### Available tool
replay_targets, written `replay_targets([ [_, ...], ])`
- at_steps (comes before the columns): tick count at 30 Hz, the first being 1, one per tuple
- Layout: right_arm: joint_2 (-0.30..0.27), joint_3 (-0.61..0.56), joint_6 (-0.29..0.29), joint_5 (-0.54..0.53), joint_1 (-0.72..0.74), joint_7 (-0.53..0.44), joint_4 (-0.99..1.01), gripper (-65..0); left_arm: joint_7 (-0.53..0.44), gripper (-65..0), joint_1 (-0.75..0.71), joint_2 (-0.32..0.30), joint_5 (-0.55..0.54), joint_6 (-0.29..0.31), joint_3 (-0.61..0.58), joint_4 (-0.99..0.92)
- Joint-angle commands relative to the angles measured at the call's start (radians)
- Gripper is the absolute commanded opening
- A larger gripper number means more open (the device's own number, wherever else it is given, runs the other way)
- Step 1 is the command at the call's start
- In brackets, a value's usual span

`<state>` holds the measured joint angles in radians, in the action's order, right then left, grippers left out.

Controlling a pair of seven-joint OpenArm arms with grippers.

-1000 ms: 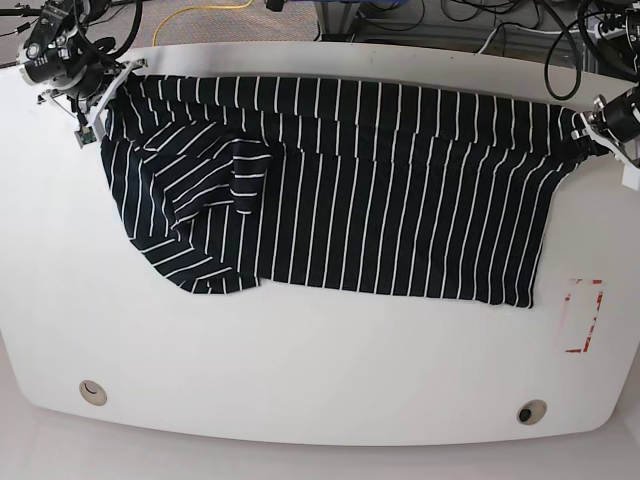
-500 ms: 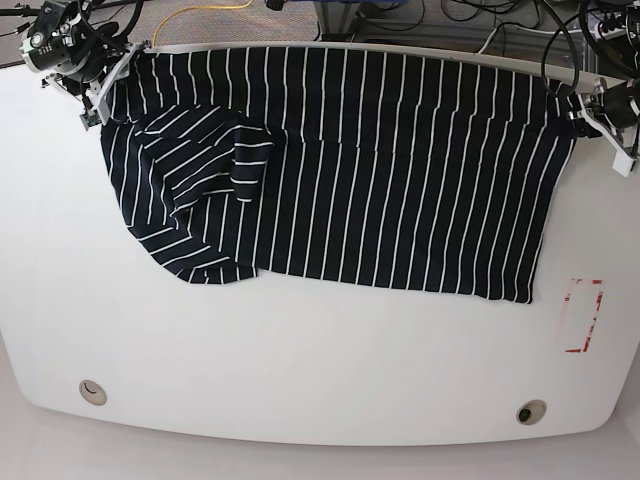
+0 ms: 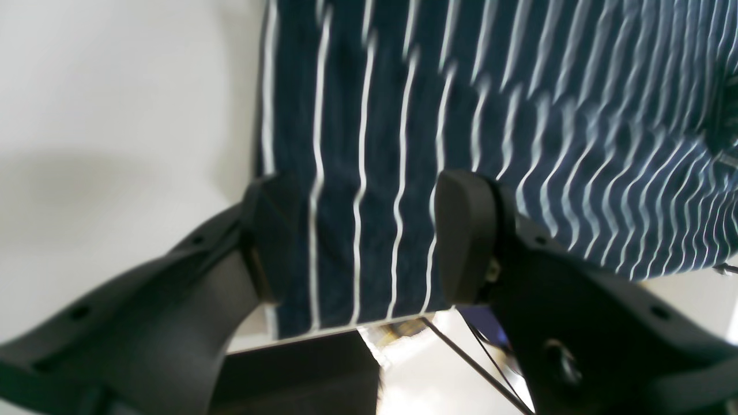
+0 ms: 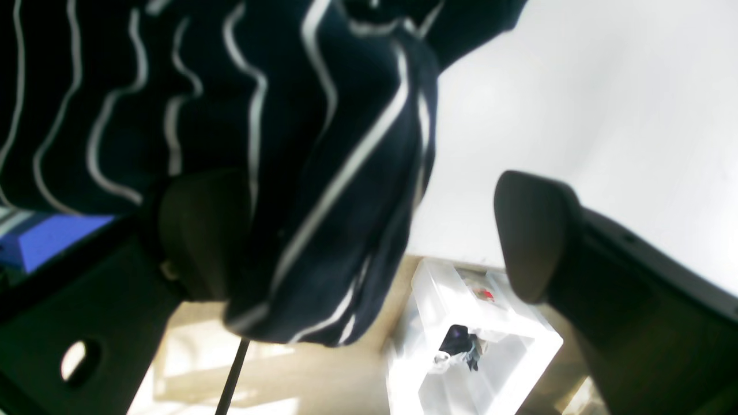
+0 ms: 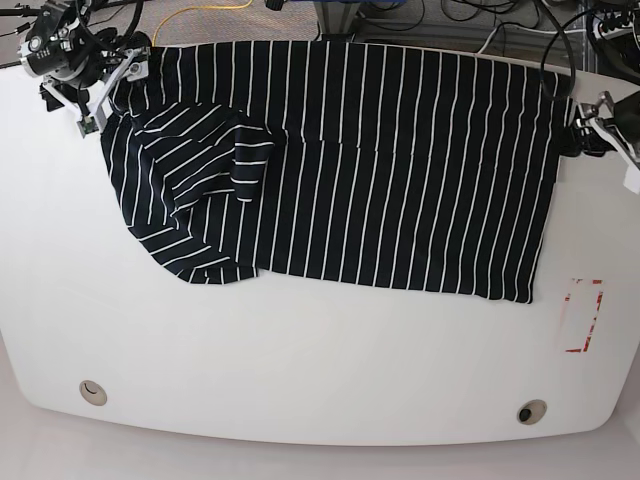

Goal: Fold the T-shirt properly
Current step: 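Drag the shirt away from the table edge with both grippers, then release the shirt and grasp its hem with both grippers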

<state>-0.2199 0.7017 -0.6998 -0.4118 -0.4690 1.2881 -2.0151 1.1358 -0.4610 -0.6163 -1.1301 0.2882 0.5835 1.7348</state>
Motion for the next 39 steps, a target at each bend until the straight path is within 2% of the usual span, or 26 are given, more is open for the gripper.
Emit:
replay_targets([
  [1,-0.023,0.009,0.002,-0.006,0.008,-0.008,-0.020,-0.2,0.016,-29.7,0.041,-0.015,-0.012,-0.001,0.033,0.064],
  [6,-0.063,0.028,0.002,0.000,0.072,-0.008,-0.016,-0.2,0.063,-29.7,0.141,0.049,-0.011,-0.001,0.033,0.104],
  [11,-0.055,0.048,0.002,0.000,0.161,-0.008,-0.016,-0.2,0.079,-29.9,0.216,0.137,0.022,-0.001,0.011,0.098],
  [14,-0.052,0.048,0.002,0.003,0.217,-0.008,-0.011,-0.2,0.079,-29.9,0.247,0.187,0.092,-0.001,-0.050,0.095],
  [18,-0.019,0.048,0.002,0.011,0.276,-0.015,0.009,-0.2,0.079,-29.9,0.262,0.226,0.196,-0.001,-0.113,0.092],
  [23,0.017,0.045,0.002,0.106,0.378,-0.017,0.050,-1.0,0.079,-29.9,0.265,0.316,0.333,-0.001,-0.141,0.069],
  [26,0.052,0.043,0.002,0.158,0.430,-0.020,0.069,-7.1,0.077,-29.9,0.265,0.352,0.401,0.001,-0.141,0.069],
  [28,0.063,0.043,0.002,0.187,0.461,-0.021,0.075,-16.0,0.072,-30.3,0.268,0.365,0.443,0.001,-0.139,0.069],
  [31,0.073,0.042,0.002,0.215,0.511,-0.023,0.096,-34.6,0.025,-35.3,0.290,0.395,0.488,0.001,-0.133,0.073],
  [32,0.083,0.039,0.002,0.227,0.533,-0.023,0.116,-42.6,-0.003,-38.2,0.295,0.402,0.497,0.001,-0.129,0.073],
  [35,0.084,0.011,0.002,0.259,0.580,-0.043,0.169,-56.6,-0.056,-42.8,0.301,0.405,0.499,0.001,-0.099,0.073],
  [37,0.061,-0.023,0.002,0.290,0.611,-0.078,0.213,-56.6,-0.061,-42.1,0.308,0.408,0.500,0.001,-0.081,0.070],
  [39,0.040,-0.064,0.002,0.324,0.637,-0.120,0.276,-49.9,-0.058,-39.6,0.345,0.408,0.499,0.001,-0.072,0.072],
])
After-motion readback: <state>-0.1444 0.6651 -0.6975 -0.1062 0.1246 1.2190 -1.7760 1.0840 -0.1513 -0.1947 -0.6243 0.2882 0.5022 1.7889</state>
